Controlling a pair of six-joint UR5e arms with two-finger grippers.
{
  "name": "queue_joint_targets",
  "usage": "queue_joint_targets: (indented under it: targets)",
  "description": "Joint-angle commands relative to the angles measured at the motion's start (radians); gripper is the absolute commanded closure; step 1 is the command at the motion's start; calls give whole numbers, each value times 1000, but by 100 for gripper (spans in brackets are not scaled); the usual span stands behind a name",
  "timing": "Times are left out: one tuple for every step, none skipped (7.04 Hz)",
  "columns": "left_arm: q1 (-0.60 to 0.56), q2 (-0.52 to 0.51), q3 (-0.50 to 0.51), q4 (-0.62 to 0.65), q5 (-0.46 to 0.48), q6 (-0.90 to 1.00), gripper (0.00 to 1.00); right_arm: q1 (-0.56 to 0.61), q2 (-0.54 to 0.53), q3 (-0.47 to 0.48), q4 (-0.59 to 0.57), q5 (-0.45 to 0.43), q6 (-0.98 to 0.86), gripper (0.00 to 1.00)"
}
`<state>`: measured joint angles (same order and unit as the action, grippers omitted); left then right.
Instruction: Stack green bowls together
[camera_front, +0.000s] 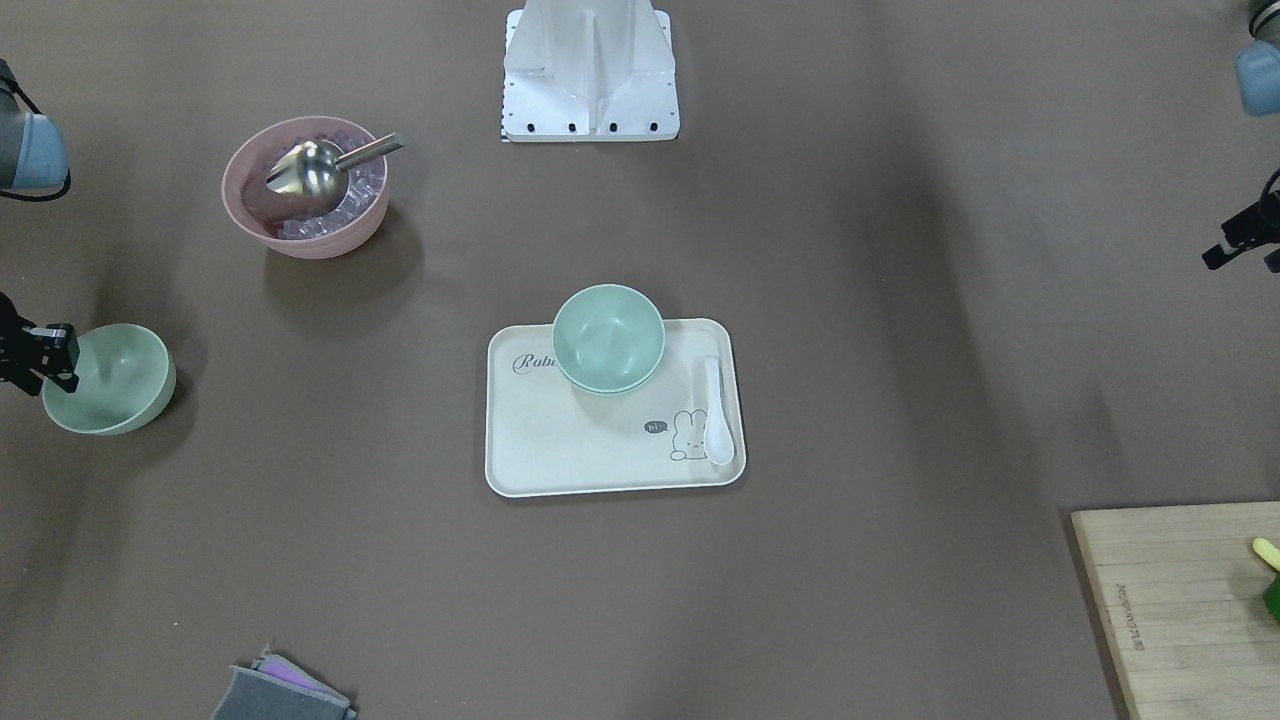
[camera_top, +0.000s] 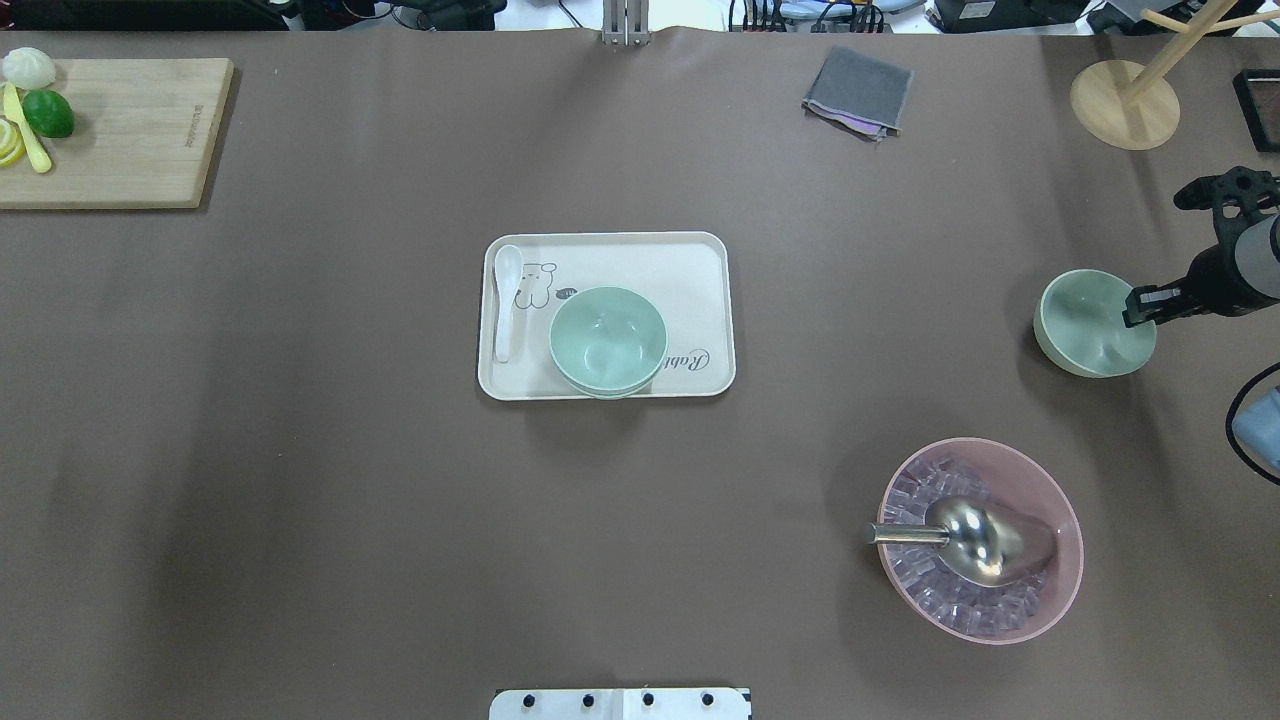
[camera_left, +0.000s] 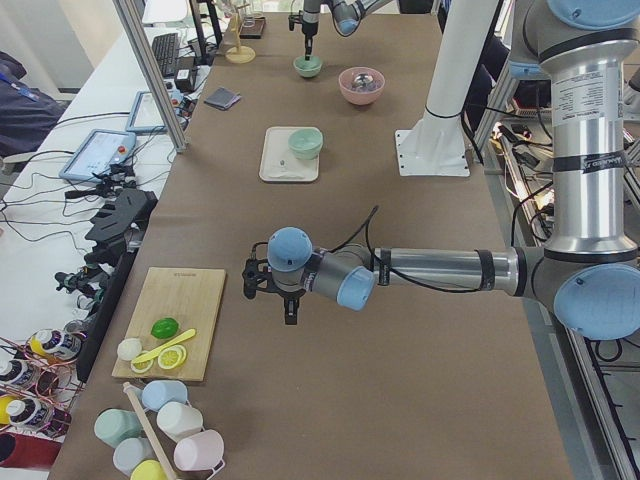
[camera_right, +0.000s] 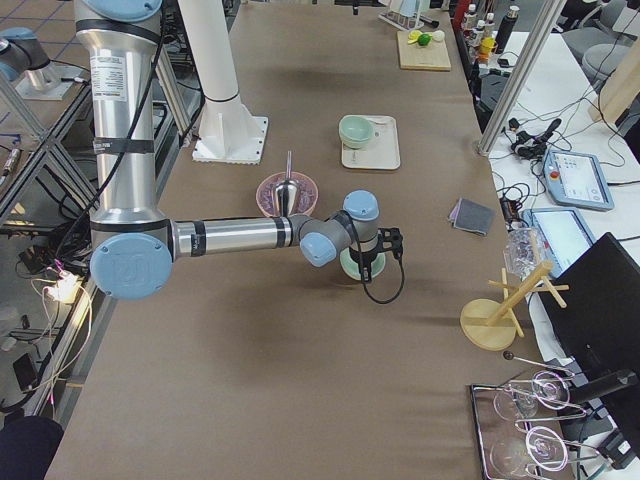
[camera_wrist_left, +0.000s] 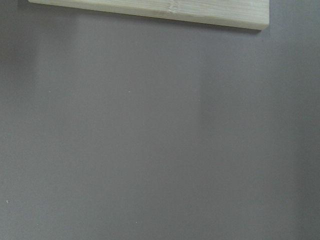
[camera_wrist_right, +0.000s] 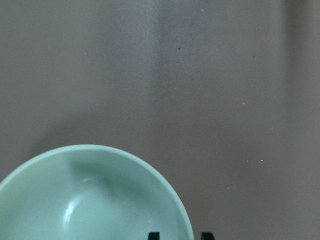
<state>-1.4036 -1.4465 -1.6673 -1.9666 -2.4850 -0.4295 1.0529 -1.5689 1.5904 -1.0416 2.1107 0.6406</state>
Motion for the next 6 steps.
queue_joint_targets:
  targets:
    - [0,0,0,0,-2,0,2,-7,-5,-3,0,-3,2,61]
    - [0,0,0,0,-2,0,2,-7,-8,-3,6,-3,4,74]
    - [0,0,0,-2,-3,0,2,-7,-8,-1,8,-1,7,100]
    - [0,0,0,-2,-3,0,2,-10,-6,-1,23,-1,7,100]
    - [0,0,-2,-2,-3,0,2,-10,1,14,25,3,7,100]
    - [0,0,-2,-2,0,0,2,-10,13,55,12,12,8,100]
